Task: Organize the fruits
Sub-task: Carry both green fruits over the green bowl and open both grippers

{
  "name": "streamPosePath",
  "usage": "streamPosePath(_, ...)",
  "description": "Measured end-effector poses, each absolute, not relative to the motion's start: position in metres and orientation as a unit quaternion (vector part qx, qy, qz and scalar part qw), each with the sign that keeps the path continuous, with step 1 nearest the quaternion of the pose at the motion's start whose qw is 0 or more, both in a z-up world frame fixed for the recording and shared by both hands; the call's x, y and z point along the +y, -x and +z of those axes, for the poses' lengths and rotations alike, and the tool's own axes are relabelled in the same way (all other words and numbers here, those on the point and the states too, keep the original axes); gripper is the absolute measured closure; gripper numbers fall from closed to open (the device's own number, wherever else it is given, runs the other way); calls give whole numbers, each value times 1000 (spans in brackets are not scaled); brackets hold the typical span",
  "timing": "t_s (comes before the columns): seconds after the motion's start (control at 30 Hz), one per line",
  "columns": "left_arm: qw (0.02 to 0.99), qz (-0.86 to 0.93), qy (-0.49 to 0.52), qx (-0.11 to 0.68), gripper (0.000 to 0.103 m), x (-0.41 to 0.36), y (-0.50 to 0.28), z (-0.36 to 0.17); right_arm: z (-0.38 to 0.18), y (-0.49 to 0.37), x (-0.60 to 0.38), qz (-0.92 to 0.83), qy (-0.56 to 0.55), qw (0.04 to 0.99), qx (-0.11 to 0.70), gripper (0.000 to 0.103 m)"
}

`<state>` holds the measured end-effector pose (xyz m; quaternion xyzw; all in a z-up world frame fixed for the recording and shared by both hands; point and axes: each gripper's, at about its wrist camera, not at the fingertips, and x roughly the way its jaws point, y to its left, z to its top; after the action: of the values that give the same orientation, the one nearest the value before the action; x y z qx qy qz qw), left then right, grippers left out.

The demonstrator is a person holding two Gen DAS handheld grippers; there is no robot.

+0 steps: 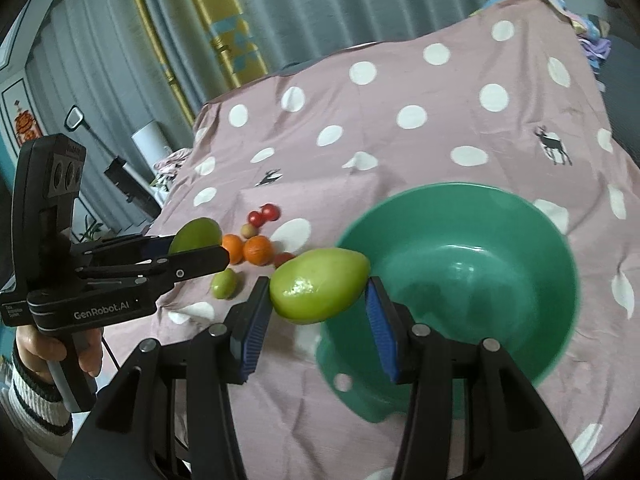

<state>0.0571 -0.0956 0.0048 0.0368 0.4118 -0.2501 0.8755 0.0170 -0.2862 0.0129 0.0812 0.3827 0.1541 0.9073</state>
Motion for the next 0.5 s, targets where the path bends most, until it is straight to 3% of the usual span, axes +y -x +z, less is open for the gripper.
streamPosePath(0.5,844,-308,-70,433,62,-163,-73,-11,-1,-12,-325,107,-104,907,393,55)
